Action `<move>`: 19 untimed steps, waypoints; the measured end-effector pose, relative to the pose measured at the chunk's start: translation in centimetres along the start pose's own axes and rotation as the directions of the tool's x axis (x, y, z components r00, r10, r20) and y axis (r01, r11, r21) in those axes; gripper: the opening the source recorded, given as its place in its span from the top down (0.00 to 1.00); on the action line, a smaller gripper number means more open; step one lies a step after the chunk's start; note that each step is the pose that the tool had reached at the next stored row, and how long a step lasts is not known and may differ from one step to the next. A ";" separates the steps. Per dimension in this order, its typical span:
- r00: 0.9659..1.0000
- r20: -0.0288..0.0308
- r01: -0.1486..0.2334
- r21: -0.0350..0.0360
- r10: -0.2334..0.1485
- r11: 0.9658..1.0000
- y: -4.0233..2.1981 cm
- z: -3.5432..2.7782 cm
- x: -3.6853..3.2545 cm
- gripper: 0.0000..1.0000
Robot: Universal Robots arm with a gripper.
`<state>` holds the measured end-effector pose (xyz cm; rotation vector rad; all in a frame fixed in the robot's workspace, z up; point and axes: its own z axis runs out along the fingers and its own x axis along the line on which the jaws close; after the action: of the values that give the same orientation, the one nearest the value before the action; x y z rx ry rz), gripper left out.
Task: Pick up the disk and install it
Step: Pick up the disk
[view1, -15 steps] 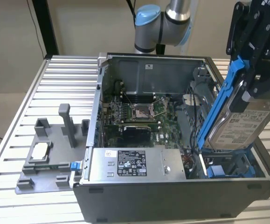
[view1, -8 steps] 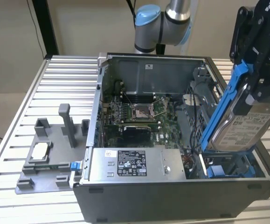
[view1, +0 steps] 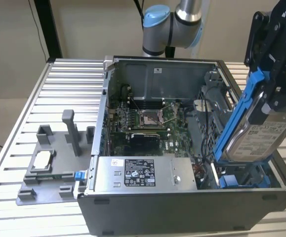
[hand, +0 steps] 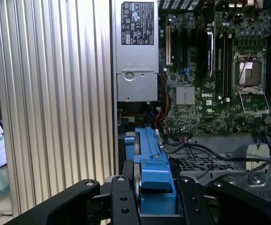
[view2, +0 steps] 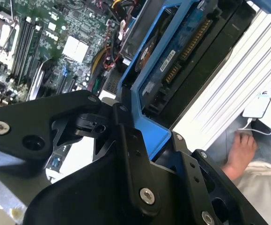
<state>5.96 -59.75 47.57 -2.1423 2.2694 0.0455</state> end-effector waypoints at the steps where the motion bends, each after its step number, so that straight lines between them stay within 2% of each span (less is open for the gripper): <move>1: 1.000 0.000 0.000 0.001 0.000 1.000 -0.04 0.08 0.00 1.00; 7: 1.000 0.001 0.000 0.011 0.000 1.000 -0.36 0.63 0.00 1.00; 11: 1.000 0.003 0.001 0.014 -0.001 1.000 -0.71 0.99 0.00 1.00; 19: 1.000 0.005 0.001 0.017 -0.001 1.000 -0.75 1.42 0.01 1.00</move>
<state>6.71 -59.75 46.14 -2.1325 2.2581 0.0314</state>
